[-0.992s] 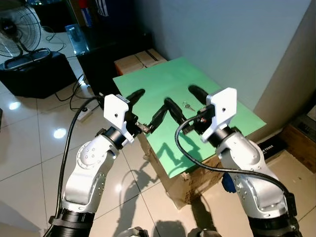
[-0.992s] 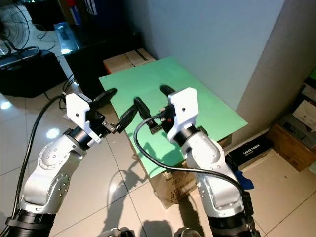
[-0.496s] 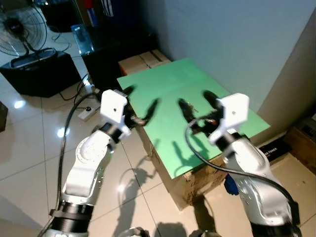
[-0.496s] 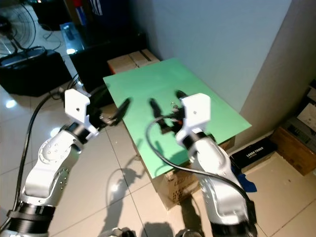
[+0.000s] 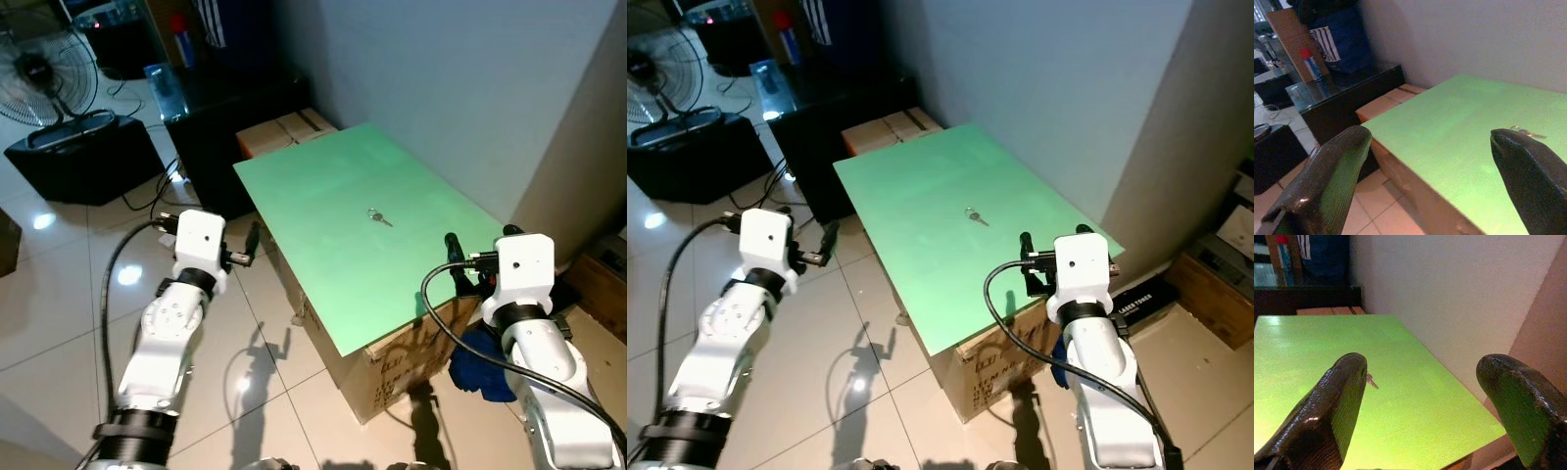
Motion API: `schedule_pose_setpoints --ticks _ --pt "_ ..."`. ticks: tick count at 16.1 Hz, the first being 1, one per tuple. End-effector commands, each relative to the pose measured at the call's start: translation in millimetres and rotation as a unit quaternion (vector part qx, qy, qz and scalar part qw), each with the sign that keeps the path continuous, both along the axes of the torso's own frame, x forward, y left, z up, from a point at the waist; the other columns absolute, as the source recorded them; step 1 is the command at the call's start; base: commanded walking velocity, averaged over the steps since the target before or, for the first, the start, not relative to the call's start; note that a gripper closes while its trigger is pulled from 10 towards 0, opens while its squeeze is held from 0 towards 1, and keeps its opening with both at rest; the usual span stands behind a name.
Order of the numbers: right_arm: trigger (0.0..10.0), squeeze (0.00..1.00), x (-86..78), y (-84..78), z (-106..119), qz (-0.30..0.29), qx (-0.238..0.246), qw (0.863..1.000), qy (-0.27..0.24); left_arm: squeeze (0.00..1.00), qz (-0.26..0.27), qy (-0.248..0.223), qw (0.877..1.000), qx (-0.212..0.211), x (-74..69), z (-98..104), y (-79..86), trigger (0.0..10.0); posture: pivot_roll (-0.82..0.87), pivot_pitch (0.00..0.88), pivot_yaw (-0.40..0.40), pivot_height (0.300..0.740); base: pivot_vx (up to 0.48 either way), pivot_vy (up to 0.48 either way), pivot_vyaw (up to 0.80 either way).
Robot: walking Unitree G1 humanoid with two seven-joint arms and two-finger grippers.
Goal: Hang keys on a hook
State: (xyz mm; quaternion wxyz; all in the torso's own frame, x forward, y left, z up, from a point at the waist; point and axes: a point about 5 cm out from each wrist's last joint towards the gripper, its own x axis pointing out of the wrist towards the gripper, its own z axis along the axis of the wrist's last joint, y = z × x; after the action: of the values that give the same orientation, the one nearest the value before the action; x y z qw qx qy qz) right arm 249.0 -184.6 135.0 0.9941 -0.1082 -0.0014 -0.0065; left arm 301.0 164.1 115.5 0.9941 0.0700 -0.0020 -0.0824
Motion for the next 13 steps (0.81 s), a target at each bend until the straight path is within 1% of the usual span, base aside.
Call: schedule_pose_setpoints --ticks 1,2,3,5,6,9,12,13 --pt "10.0 0.0 1.2 6.5 7 0.005 0.002 1.0 -0.021 0.0 0.007 -0.002 1.0 0.007 2.0 -1 -0.8 10.0 -0.18 0.0 0.128 0.74 0.0 -0.431 0.0" --pt "10.0 0.0 1.9 9.9 9 0.009 0.003 1.0 -0.028 0.0 0.002 -0.007 1.0 0.01 2.1 0 -4.0 10.0 -0.19 0.0 0.127 0.74 0.0 -0.442 0.0" --pt "10.0 0.0 2.1 13.9 10 0.018 0.002 0.999 -0.034 0.0 -0.003 -0.014 1.0 0.012 2.3 1 -7.1 10.0 -0.19 0.0 0.125 0.74 0.0 -0.442 0.54" --pt "10.0 0.0 2.4 16.4 12 0.027 0.001 0.999 -0.038 0.0 -0.006 -0.017 1.0 0.011 2.4 2 -8.6 10.0 -0.19 0.0 0.126 0.74 0.0 -0.442 0.67" --pt "10.0 0.0 3.7 18.2 12 0.035 -0.006 0.999 -0.039 0.0 -0.005 -0.016 1.0 0.003 2.0 2 -9.1 10.0 -0.19 0.0 0.126 0.74 0.0 -0.446 0.68" --pt "10.0 0.0 4.3 18.1 13 0.034 -0.007 0.999 -0.039 0.0 -0.004 -0.017 1.0 0.004 0.9 2 -9.9 10.0 -0.19 0.0 0.121 0.74 0.0 -0.445 0.68" --pt "10.0 0.0 4.4 14.7 11 0.019 0.01 0.999 -0.035 0.0 -0.009 -0.024 1.0 0.013 2.8 5 -12.7 10.0 -0.18 0.005 0.118 0.74 0.0 0.0 0.0" --pt "10.0 0.0 4.9 14.2 10 0.02 0.013 0.999 -0.032 0.0 -0.022 -0.037 0.999 0.015 4.1 11 -14.4 10.0 -0.18 0.008 0.121 0.74 0.0 0.0 0.0"
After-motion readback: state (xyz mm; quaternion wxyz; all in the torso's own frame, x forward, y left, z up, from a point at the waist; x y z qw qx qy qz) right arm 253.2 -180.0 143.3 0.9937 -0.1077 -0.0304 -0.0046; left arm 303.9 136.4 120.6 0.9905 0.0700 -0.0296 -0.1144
